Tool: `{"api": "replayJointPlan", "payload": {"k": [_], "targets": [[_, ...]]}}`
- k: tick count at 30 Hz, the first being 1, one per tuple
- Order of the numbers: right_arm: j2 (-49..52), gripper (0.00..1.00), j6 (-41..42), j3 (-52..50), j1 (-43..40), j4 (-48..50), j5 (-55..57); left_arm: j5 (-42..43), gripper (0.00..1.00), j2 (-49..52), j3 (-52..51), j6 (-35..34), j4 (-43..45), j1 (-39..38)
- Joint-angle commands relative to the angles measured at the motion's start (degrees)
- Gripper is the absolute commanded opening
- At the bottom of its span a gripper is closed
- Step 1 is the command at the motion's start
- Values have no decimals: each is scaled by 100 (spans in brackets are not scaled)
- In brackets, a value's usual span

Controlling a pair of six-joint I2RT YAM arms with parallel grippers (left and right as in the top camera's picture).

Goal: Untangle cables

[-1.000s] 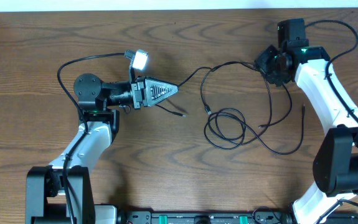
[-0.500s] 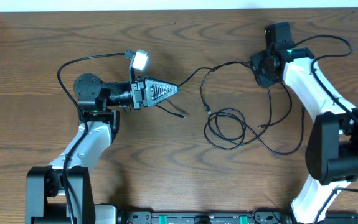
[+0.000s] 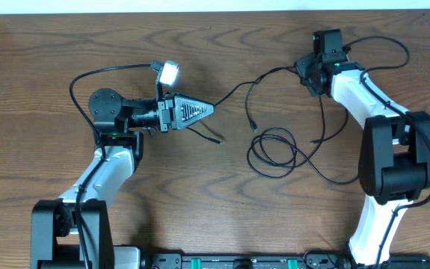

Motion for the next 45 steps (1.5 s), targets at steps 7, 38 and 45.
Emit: {"api": "replayJointPlan", "payload": {"k": [7,38,45], "targets": [[-1683,1,-2439,24,-439,-894,146,155,8,-11,57,601,52,46],[-1102,68,-1123,20,92,-2330,-540,-1093,8,-11,57,520,-981,175],[-424,58,-326,20,94,-1038,-544,-1071,8,-11,57,527,-981,170]]}}
